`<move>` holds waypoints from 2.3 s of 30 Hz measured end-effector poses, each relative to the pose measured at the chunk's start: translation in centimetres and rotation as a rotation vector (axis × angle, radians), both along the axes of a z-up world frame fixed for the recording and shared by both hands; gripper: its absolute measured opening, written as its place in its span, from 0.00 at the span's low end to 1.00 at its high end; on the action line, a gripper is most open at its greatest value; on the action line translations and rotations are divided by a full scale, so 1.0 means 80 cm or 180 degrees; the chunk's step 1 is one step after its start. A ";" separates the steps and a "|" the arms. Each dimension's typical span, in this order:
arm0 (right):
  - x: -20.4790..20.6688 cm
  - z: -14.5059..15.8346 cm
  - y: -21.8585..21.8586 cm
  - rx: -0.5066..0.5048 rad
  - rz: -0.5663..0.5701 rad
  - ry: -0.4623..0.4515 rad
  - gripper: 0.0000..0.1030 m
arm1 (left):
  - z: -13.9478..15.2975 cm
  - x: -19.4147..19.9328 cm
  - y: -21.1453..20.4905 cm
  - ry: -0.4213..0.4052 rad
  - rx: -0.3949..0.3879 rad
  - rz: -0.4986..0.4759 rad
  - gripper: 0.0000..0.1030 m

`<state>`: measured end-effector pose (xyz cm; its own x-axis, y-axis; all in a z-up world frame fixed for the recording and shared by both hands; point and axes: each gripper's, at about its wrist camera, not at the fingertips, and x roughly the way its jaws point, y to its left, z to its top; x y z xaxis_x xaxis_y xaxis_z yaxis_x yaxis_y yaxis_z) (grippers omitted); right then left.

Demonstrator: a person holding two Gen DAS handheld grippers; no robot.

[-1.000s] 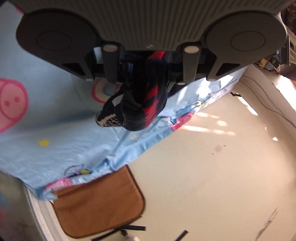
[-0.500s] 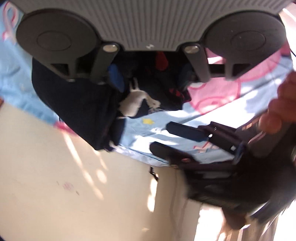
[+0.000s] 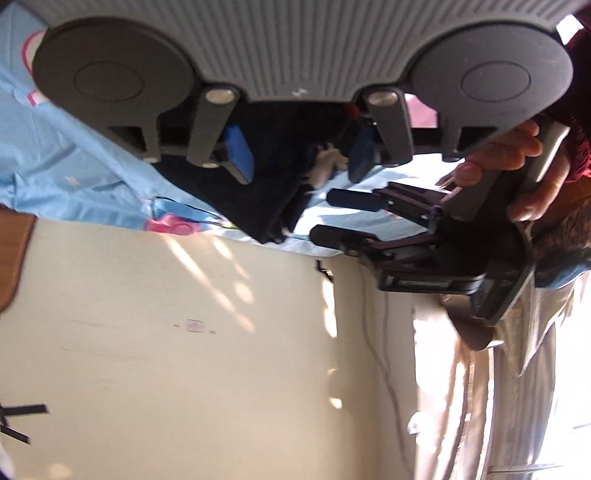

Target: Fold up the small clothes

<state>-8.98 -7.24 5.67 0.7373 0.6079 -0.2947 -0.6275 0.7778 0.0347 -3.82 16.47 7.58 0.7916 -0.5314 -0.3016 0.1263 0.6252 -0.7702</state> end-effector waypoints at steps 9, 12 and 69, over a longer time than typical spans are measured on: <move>0.068 -0.036 -0.031 0.0533 -0.0460 0.0811 0.20 | 0.012 0.088 -0.030 0.0431 0.0572 0.0076 0.26; 0.094 -0.060 -0.027 0.0517 -0.0390 0.1178 0.18 | -0.045 0.100 -0.021 0.0802 0.0563 0.0109 0.20; 0.344 -0.071 -0.073 0.0586 -0.1083 0.0788 0.71 | -0.030 0.282 -0.130 0.0543 0.1250 0.0236 0.84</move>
